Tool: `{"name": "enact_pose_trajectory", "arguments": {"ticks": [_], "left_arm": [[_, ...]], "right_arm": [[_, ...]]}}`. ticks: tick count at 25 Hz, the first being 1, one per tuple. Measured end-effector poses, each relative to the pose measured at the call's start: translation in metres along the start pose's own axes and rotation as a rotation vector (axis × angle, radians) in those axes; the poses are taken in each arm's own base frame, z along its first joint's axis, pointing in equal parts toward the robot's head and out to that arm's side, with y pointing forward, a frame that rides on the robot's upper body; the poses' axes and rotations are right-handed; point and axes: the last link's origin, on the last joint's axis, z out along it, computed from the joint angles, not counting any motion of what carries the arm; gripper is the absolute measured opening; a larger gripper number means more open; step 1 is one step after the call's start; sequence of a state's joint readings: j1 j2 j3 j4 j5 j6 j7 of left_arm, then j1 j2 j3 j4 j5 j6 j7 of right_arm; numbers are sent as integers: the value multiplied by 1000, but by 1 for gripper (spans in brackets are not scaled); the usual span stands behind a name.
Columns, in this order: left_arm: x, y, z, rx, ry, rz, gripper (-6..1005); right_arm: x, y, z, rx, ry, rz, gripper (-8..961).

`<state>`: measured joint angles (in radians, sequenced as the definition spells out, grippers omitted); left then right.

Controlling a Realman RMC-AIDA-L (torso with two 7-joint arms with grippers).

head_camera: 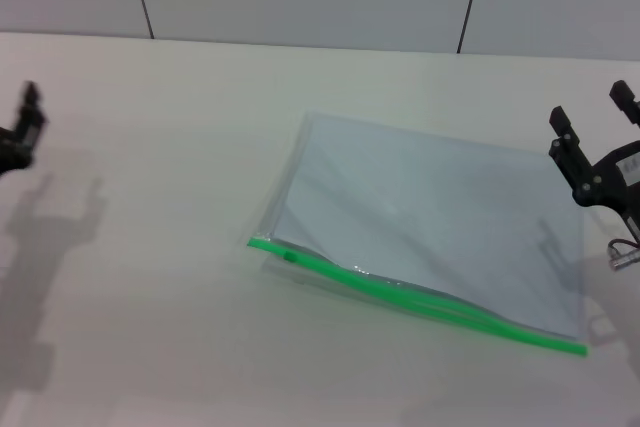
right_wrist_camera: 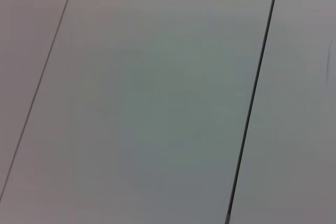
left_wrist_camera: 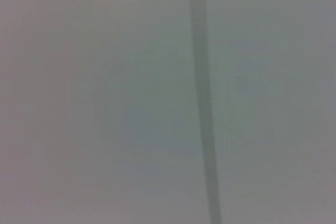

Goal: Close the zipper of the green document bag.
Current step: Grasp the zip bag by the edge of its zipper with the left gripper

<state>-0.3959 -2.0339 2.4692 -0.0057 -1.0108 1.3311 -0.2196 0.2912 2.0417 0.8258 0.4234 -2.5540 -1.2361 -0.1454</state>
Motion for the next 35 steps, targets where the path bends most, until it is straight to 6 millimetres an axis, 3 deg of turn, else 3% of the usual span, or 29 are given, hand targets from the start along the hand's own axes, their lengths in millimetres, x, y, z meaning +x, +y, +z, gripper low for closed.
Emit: {"name": "enact_pose_trajectory", "arguments": {"ticks": [2, 3, 6, 12, 20, 35], "left_arm": [[-1, 6, 0, -35, -5, 31, 650], [-3, 22, -1, -120, -9, 102, 650], [-5, 42, -3, -226, -4, 161, 650], [-12, 63, -14, -366, -3, 302, 650], [-24, 78, -39, -505, -13, 446, 650], [-34, 100, -41, -670, -15, 592, 650]], "right_arm": [[0, 0, 0, -1, 3, 1, 653], [1, 0, 0, -1, 3, 1, 653], [2, -1, -1, -1, 9, -1, 653], [4, -3, -2, 1, 15, -7, 653], [3, -4, -2, 5, 12, -6, 653], [1, -2, 2, -6, 2, -7, 653]]}}
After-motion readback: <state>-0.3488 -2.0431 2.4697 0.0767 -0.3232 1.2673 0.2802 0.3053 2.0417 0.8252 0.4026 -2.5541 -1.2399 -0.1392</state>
